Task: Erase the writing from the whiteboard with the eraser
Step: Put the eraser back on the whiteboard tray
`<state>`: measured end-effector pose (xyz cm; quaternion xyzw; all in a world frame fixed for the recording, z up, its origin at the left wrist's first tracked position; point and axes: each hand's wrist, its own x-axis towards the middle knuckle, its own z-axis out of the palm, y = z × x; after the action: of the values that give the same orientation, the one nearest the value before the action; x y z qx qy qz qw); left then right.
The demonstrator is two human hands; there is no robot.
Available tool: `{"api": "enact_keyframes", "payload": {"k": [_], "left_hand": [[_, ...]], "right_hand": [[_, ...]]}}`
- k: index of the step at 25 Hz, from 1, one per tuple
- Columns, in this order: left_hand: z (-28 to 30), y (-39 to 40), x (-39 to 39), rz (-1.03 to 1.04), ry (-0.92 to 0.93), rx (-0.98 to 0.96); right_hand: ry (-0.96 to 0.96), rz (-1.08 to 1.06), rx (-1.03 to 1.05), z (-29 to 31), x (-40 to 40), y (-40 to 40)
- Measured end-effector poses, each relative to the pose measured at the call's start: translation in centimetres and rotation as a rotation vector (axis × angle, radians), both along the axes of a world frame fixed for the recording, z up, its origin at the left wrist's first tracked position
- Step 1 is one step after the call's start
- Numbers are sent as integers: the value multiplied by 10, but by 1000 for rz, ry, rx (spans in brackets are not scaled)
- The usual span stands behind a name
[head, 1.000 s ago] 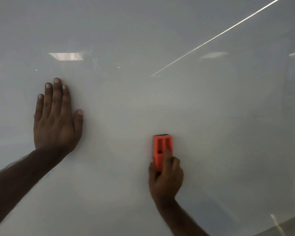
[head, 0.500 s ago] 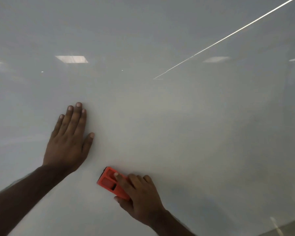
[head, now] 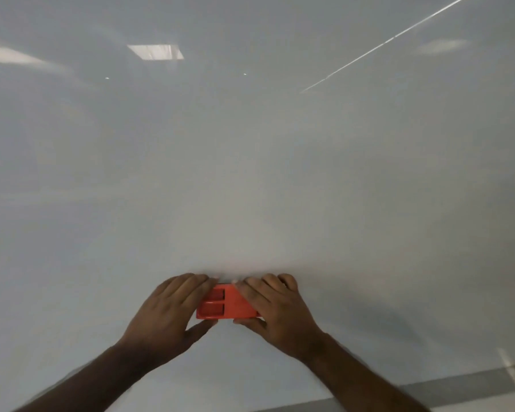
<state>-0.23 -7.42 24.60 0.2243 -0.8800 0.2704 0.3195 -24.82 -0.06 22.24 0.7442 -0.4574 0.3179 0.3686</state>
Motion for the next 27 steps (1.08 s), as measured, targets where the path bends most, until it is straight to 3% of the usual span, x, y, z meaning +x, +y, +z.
{"api": "enact_keyframes", "payload": {"k": [9, 18, 27], "left_hand": [[-41, -5, 38, 83, 110, 43], [-128, 5, 64, 178, 115, 274], [-193, 15, 72, 248, 27, 560]], "right_hand": [[-45, 7, 156, -25, 34, -6], [-107, 63, 352, -99, 59, -5], [-195, -13, 633, -175, 76, 2]]}}
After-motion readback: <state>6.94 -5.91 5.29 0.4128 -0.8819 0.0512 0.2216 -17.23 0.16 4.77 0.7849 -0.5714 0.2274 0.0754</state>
